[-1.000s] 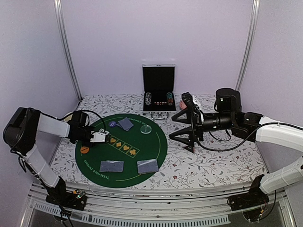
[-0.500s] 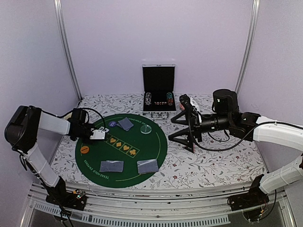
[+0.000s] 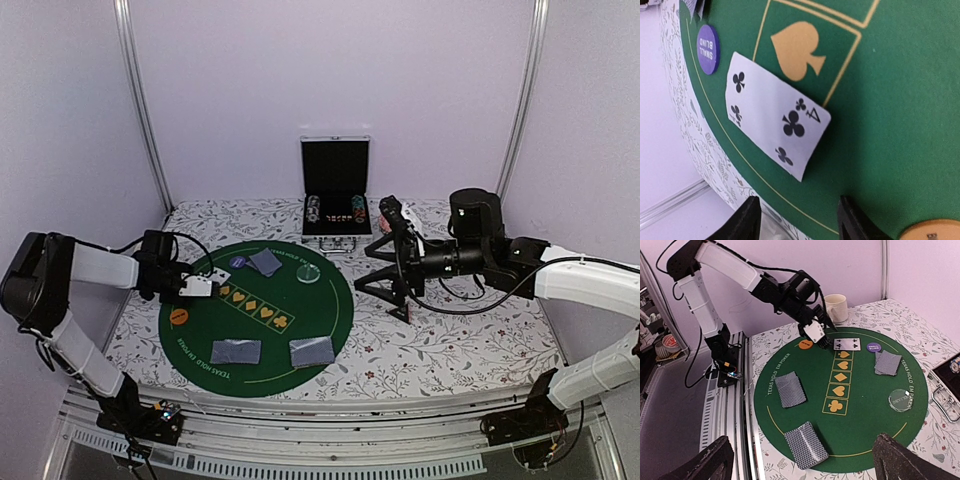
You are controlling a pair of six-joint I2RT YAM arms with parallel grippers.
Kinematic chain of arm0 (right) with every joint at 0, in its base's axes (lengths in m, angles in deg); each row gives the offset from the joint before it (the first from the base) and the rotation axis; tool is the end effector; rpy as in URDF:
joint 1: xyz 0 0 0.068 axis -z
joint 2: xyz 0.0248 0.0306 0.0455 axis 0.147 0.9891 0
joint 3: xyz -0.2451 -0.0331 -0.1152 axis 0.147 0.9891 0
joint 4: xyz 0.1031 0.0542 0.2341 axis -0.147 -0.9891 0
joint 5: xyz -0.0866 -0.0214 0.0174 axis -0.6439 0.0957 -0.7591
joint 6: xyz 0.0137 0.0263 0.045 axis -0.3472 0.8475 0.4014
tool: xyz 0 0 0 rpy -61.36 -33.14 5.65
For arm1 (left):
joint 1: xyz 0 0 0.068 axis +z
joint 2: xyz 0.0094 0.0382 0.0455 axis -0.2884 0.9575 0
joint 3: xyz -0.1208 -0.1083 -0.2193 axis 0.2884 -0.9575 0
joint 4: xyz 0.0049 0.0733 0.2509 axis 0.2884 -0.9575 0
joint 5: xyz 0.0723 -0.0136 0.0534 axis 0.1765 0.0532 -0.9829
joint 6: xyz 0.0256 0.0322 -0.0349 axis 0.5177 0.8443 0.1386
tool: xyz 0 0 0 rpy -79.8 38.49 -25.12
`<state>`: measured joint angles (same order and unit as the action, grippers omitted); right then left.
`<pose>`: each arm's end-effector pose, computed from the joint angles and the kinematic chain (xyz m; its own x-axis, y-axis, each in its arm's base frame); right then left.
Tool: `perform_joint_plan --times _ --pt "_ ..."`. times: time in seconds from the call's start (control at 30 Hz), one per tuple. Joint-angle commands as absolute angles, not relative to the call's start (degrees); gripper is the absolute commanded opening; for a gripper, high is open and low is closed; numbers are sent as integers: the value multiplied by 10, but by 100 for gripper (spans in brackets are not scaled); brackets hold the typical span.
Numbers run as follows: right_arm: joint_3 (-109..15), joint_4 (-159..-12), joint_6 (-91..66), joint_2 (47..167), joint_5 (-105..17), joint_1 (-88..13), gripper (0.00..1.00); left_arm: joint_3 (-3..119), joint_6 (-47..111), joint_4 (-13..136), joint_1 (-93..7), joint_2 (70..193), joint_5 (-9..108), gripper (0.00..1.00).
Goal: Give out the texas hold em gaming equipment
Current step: Flop the poker card into the community card area, then adjust the poker card at the face-down deck piles.
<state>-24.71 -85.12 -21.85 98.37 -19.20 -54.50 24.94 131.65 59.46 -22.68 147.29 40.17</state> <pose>0.1872 0.2220 0.3065 -0.1880 -0.2484 -0.9502 -0.9688 0.2059 0.1379 0.2888 -0.0294 0.1346 0.0593 0.9982 -0.0107 0.7898 -0.0404 0.6121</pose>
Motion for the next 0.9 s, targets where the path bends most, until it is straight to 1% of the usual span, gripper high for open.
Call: perform_joint_plan --times 0.0,0.07,0.13,0.17,0.27,0.33,0.43,0.5,0.57,0.6,0.63,0.67,0.77,0.87 --pt "-261 -868 -157 1009 -278 -541 99 248 1270 596 -220 1414 394 54" --pt "-269 -884 -114 1036 -297 -540 99 262 1206 605 -234 1369 428 57" --pt "-275 -898 -70 1066 -309 -540 99 270 1127 623 -263 1321 459 63" --pt "-276 -901 -34 1082 -314 -540 99 274 1080 630 -282 1299 467 67" --pt "-270 -901 49 1128 -328 -544 99 280 951 613 -365 1250 474 75" --pt "-267 -898 80 1157 -344 -558 99 262 870 603 -436 1222 472 75" --pt "-279 -901 106 1200 -376 -595 99 203 818 614 -556 1178 465 76" --pt "-294 -902 114 1236 -379 -618 99 171 775 622 -619 1158 463 77" --pt "-309 -901 122 1276 -373 -630 99 150 730 634 -660 1151 472 78" --pt "-314 -899 128 1292 -374 -634 99 142 719 637 -688 1152 479 83" --pt "-318 -899 132 1304 -377 -636 99 136 715 636 -712 1157 481 86" --pt "-323 -900 136 1316 -384 -640 99 134 716 633 -735 1166 477 95" --pt "-342 -915 142 1341 -424 -655 99 132 714 635 -779 1208 449 96" --pt "-363 -939 141 1364 -457 -667 100 133 712 649 -783 1245 460 97"
